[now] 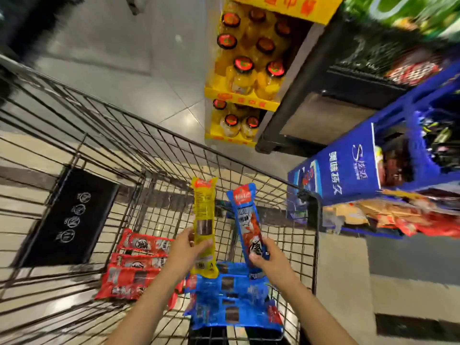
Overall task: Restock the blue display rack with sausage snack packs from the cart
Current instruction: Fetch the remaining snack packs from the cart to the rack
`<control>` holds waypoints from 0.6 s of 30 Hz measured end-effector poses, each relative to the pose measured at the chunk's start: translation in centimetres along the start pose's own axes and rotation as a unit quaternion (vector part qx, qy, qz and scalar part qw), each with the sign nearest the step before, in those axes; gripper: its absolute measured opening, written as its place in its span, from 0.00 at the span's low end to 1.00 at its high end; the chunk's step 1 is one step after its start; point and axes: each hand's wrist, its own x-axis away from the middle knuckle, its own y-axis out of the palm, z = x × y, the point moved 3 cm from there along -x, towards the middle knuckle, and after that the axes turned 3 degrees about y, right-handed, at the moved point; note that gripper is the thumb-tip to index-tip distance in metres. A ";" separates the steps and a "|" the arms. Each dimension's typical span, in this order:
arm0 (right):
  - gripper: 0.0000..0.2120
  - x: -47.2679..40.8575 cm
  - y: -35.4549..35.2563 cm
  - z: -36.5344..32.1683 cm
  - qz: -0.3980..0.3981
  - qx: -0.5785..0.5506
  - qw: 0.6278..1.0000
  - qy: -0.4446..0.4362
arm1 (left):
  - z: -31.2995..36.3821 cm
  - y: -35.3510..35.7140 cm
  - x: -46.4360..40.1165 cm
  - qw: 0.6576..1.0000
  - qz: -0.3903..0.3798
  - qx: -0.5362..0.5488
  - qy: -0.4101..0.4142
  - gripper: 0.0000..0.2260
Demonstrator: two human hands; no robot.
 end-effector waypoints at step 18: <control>0.05 22.9 -21.9 4.1 0.065 -0.282 0.944 -0.157 | 16.2 20.2 20.6 0.980 -0.073 0.117 0.143 0.16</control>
